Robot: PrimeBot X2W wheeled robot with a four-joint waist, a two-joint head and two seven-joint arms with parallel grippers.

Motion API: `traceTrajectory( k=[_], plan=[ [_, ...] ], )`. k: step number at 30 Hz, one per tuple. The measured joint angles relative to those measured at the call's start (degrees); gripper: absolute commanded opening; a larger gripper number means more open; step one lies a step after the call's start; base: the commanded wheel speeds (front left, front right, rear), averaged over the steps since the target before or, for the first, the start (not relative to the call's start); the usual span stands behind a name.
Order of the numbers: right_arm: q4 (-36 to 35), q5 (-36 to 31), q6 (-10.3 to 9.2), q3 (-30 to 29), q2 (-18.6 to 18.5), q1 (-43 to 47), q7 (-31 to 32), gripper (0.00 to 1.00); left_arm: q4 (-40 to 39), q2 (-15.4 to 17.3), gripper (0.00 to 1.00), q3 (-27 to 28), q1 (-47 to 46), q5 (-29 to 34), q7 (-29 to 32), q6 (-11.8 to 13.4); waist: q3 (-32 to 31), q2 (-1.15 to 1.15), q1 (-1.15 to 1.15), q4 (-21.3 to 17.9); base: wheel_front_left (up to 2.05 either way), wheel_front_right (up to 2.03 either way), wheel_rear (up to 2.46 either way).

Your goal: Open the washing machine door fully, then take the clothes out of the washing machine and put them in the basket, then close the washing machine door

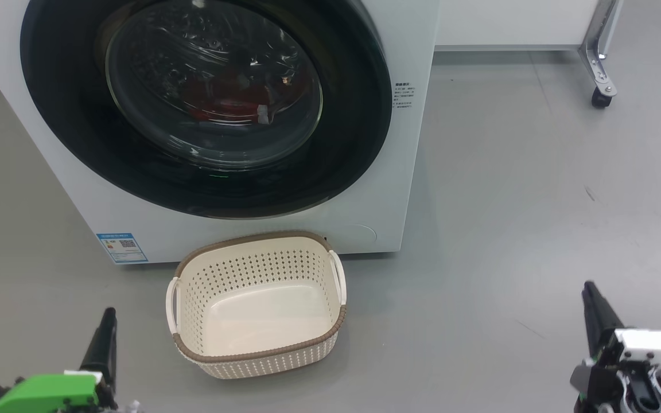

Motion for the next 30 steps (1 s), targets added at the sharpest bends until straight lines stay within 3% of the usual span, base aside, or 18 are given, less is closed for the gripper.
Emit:
traceTrajectory(
  k=[22,30],
  plan=[
    [0.1,-3.9,0.00,1.1,0.5,1.9,-2.5,1.00,-1.5,-0.8,1.00,-1.3,1.5,0.9,-1.9,0.0,0.1,0.00,0.00,0.0,0.00,0.00,0.00],
    [-0.3,-8.4,0.01,2.4,-0.8,1.8,-4.1,1.00,-2.9,0.1,1.00,-2.4,1.4,5.6,-3.9,0.0,0.1,0.00,0.00,0.1,0.00,0.00,0.00]
  ],
)
